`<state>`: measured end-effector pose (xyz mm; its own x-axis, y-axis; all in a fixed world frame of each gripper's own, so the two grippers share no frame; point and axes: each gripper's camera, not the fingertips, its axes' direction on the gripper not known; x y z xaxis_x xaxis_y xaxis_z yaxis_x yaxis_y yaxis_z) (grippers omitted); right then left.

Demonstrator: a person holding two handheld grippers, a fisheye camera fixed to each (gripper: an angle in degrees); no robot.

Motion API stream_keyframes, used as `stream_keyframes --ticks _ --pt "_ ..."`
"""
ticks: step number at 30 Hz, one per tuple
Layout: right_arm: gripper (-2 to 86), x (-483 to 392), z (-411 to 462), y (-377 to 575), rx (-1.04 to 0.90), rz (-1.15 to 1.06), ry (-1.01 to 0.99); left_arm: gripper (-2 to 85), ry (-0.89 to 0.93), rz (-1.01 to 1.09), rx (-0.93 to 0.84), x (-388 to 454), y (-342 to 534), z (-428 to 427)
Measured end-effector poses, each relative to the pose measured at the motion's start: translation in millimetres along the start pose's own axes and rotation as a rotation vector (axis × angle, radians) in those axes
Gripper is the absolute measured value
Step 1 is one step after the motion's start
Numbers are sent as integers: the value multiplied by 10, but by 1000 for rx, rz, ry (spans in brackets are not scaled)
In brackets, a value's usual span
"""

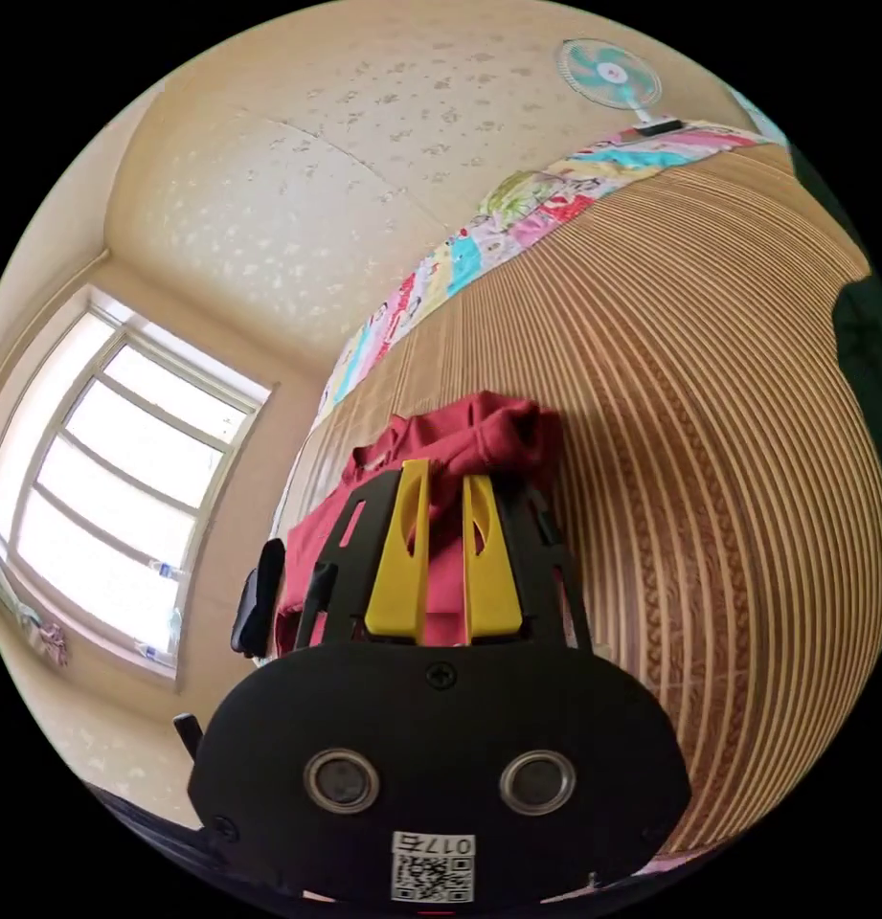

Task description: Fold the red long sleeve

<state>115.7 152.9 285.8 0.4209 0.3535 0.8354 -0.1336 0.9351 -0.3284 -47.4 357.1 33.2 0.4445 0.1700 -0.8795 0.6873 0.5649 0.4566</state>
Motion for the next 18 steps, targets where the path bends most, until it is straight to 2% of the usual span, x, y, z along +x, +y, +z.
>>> stream_keyframes --ticks 3,6,9,11,14,18 --pt "52 190 -220 369 -17 -6 104 90 -32 -9 17 18 -46 1" --pt "49 -67 -408 785 -24 -125 211 99 -62 -10 23 79 -168 47" --pt "46 -509 -414 1297 -48 -311 288 104 -153 40 -63 217 -421 323" --pt "42 -790 -220 1662 -110 -449 374 105 -302 67 -192 287 -642 772" --pt "37 -890 322 1903 -246 -562 564 91 -416 125 -210 487 -869 1076" --pt "31 -1021 619 1828 -213 -634 665 89 -464 142 -229 625 -1164 1341"
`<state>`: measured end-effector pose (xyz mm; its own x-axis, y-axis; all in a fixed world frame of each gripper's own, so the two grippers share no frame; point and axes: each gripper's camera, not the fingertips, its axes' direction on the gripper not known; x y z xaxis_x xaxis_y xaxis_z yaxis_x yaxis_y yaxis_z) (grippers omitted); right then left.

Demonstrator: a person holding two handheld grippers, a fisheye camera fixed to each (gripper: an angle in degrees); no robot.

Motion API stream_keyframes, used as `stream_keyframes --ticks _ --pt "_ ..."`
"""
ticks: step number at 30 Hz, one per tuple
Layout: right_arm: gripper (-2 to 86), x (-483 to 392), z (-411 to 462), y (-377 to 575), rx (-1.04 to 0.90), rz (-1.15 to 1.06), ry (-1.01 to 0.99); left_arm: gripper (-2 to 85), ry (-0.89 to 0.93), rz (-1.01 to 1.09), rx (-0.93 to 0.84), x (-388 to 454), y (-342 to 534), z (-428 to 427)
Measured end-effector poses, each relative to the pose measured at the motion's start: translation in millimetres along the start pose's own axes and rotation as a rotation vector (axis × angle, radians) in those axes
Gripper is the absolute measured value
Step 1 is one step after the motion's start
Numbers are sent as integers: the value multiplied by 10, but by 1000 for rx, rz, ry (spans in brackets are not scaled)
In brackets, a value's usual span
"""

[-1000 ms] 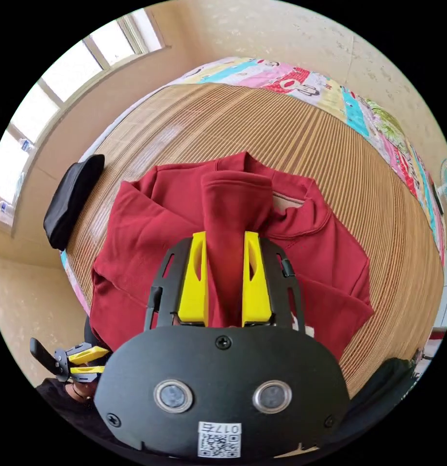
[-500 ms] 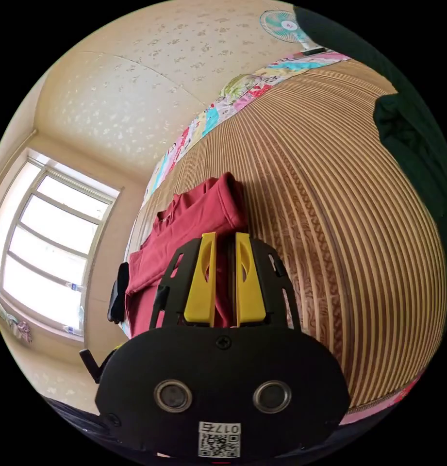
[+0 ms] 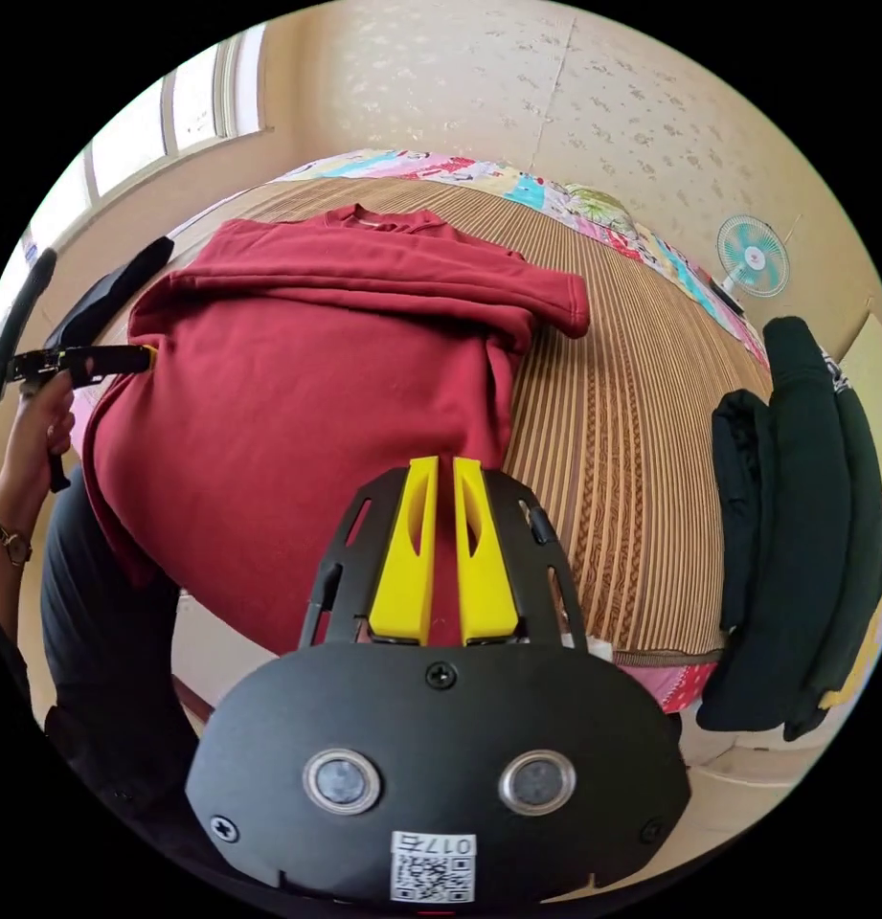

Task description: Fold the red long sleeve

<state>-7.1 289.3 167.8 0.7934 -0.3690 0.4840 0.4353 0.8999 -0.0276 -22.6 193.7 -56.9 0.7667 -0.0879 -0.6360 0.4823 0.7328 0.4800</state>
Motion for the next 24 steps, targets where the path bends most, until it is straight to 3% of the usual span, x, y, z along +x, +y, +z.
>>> stream_keyframes --ticks 8,13,19,24 --pt "25 321 273 -782 -99 82 -76 83 32 -37 115 -33 -740 184" --pt "25 645 319 -924 -24 162 -184 85 60 -33 117 -102 -1017 98" --pt "24 809 155 -904 8 176 -219 89 377 -150 218 -813 -133 -550" --pt "23 802 -18 -967 8 143 -149 124 281 -188 285 -1076 1055 -1238"
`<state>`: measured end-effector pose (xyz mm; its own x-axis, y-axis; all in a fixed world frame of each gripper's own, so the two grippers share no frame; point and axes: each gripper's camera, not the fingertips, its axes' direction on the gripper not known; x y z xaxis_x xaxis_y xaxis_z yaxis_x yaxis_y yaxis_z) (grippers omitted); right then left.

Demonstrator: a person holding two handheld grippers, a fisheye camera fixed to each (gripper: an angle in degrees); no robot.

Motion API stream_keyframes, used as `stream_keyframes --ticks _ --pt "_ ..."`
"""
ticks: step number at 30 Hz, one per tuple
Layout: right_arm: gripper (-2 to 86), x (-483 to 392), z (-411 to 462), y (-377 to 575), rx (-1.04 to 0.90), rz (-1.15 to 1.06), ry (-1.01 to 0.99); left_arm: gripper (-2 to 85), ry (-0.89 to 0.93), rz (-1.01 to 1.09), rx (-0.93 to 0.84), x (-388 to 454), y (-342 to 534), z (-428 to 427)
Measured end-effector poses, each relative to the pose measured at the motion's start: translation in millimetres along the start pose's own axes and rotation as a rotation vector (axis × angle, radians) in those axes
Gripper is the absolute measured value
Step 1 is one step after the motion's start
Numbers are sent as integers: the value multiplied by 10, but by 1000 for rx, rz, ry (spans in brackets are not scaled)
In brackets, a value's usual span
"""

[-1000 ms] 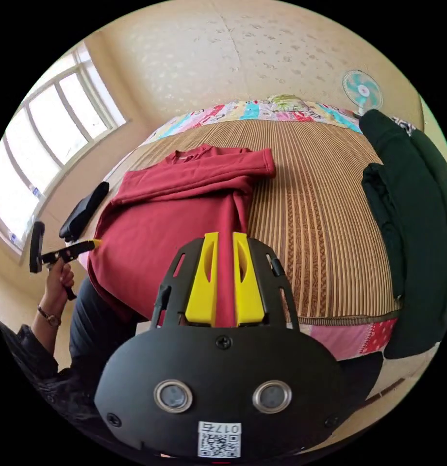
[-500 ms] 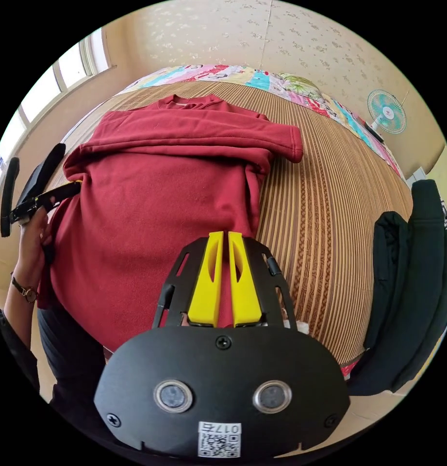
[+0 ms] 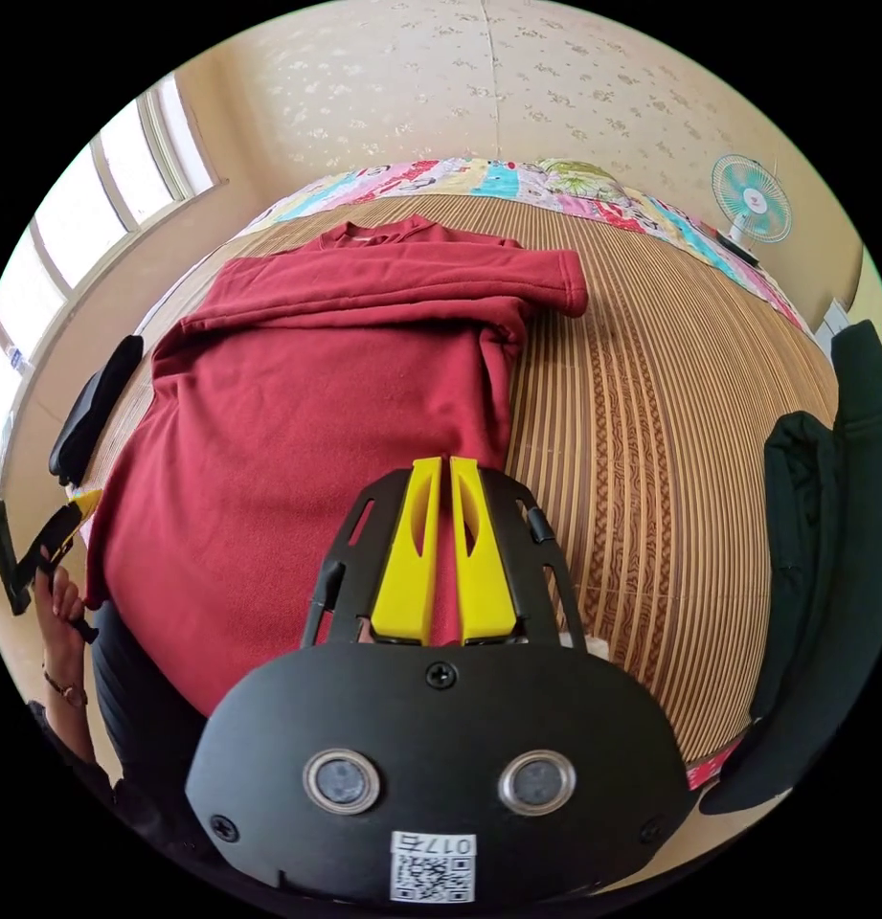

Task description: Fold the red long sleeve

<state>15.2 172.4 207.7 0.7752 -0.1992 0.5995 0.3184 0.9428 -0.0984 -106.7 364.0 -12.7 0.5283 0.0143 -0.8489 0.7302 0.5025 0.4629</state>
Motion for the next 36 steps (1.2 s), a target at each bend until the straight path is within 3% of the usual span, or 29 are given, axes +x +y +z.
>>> stream_keyframes --ticks 7,13,15,17,21,25,28,32,36 --pt "22 23 -352 -114 -19 -57 81 125 31 -84 -102 -304 280 -533" --pt "24 699 -1295 232 31 72 -185 65 54 -51 -244 -493 -35 -759" --pt "31 921 -1607 495 51 81 -213 61 114 -50 -230 -607 -60 -941" --pt "43 1215 -1926 856 34 102 -268 59 356 -87 -200 -904 -53 -1163" --pt "63 1597 -2143 1284 -44 182 -407 59 596 -221 -99 -1463 78 -1445" --pt "65 1905 -2182 1548 -66 298 -584 73 532 -171 -86 -1525 90 -1758" --pt "56 2152 -2173 1591 -37 390 -762 138 538 -136 -54 -1535 -20 -1952" --pt "47 2274 -2286 1579 -36 432 -872 184 382 -44 -173 -1440 -302 -1975" --pt "34 2167 -2373 1525 -40 422 -908 159 310 -40 -337 -1388 -412 -1773"
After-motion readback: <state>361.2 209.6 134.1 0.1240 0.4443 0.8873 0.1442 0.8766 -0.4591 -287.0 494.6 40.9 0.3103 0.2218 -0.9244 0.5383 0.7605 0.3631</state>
